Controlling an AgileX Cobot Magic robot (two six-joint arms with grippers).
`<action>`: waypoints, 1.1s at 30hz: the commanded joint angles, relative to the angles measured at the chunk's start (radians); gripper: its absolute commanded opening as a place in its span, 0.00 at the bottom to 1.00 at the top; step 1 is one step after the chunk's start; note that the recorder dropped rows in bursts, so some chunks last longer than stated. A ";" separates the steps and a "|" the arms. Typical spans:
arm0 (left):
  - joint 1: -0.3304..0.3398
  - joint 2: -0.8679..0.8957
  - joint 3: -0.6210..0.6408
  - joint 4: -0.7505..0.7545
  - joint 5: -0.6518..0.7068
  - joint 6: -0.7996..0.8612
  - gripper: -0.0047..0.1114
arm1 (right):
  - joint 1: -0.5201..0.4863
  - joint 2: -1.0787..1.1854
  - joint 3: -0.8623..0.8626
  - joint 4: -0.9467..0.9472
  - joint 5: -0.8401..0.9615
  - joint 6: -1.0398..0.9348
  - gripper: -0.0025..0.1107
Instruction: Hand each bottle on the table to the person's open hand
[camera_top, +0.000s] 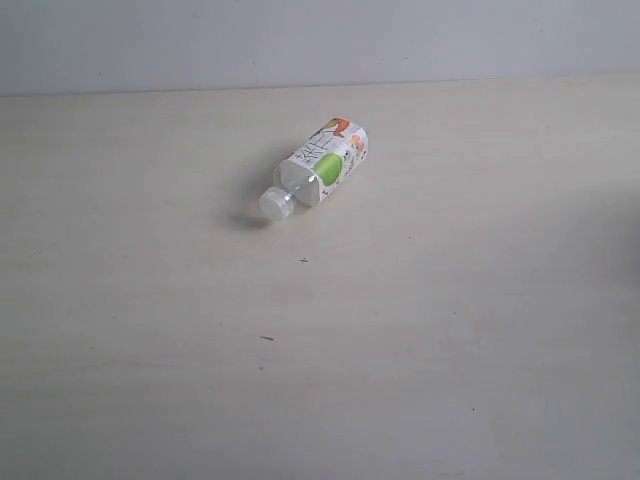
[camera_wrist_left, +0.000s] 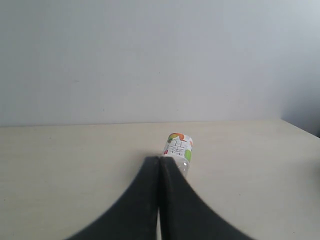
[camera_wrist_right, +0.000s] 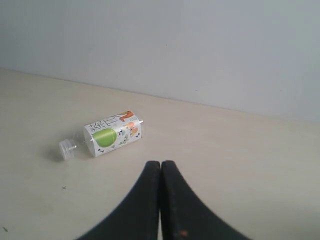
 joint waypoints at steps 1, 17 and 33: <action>0.002 -0.006 -0.001 -0.005 -0.004 0.004 0.04 | 0.003 -0.002 0.074 0.017 -0.096 0.015 0.02; 0.002 -0.006 -0.001 -0.005 -0.004 0.004 0.04 | 0.003 -0.153 0.094 0.023 -0.096 0.007 0.02; 0.002 -0.006 -0.001 -0.005 -0.004 0.004 0.04 | 0.003 -0.317 0.094 0.034 -0.100 0.008 0.02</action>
